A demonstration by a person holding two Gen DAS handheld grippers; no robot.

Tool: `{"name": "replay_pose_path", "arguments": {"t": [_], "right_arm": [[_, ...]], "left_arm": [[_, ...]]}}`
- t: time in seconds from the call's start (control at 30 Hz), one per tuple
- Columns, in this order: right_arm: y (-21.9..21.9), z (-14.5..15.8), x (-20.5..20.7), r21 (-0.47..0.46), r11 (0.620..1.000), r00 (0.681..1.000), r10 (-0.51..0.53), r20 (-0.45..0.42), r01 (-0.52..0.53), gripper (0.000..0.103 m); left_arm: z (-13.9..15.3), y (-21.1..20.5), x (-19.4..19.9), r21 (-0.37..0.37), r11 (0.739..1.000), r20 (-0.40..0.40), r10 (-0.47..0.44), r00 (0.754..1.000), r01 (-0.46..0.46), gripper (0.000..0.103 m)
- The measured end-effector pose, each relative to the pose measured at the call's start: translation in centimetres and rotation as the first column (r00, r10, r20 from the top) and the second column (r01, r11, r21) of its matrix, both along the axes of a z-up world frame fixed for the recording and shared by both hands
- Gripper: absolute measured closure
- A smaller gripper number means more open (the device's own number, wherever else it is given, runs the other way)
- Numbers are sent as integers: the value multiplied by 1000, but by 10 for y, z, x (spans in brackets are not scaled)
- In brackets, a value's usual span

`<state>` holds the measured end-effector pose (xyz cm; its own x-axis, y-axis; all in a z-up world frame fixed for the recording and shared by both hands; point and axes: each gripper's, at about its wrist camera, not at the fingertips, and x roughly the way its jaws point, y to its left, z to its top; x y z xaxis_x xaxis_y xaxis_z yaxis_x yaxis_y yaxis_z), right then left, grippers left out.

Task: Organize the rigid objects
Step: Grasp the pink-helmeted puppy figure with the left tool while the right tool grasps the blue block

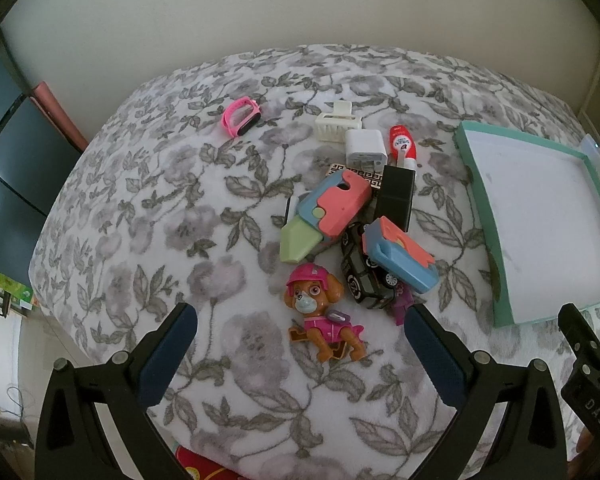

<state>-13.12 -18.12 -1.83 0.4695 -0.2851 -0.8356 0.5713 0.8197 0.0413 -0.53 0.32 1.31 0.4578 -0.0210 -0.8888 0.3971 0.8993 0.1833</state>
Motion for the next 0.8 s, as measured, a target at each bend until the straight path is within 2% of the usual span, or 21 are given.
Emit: {"name": "replay_pose_path", "arguments": {"t": [0.23,0.33,0.5,0.67,0.8], "right_arm": [[3,2,3,-7,1000,1000,18,7,-18,0],[4,13,1,-2,1000,998,29,64,-29,0],[16,30,6,-5,996,985,89,146,-89,0],[33,31,28,37,983,971,173,164,-181,0],[52,27,49,46,962,953,258,158,-268,0]], "left_arm": [[1,7,6,-36,999,-14,27,1000,-27,0],[3,21,16,-95,992,-37,81,996,-84,0],[2,44,32,-145,974,-56,166,984,-173,0],[-13,68,47,-197,944,-134,242,961,-265,0],[-30,72,54,-194,935,-198,258,946,-296,0]]}}
